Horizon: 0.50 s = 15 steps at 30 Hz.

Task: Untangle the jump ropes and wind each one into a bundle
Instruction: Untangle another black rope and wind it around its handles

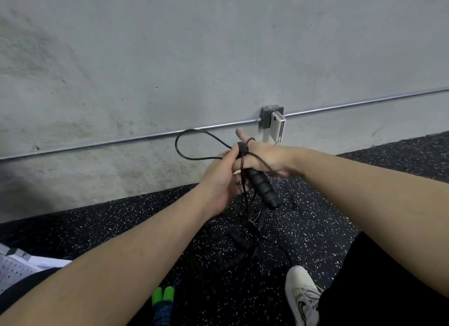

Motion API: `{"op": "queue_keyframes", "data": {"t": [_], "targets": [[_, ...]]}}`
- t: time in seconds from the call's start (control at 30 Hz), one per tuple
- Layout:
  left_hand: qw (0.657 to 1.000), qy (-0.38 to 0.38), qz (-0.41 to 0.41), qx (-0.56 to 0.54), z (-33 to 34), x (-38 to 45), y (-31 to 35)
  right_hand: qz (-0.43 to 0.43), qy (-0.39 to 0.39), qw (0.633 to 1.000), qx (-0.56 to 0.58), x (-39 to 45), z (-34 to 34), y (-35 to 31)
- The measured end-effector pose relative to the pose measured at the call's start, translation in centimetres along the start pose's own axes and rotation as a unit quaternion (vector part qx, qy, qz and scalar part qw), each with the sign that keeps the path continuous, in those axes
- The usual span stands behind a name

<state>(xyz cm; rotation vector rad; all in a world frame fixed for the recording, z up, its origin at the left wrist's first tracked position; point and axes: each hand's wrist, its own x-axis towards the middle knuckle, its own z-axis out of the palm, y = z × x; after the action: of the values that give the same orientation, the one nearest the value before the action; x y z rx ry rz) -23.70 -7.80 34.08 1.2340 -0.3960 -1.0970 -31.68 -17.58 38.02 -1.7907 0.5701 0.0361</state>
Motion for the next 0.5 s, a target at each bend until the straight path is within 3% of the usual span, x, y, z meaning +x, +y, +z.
{"op": "queue_keyframes", "data": {"t": [0.33, 0.5], "targets": [[0.999, 0.004, 0.028, -0.016, -0.7, 0.3, -0.2, -0.040, 0.036, 0.996, -0.074, 0.5, 0.9, 0.1], [0.995, 0.065, 0.068, -0.031, -1.6, 0.5, -0.3, -0.042, 0.018, 0.996, -0.073, 0.1, 1.1, 0.0]]}}
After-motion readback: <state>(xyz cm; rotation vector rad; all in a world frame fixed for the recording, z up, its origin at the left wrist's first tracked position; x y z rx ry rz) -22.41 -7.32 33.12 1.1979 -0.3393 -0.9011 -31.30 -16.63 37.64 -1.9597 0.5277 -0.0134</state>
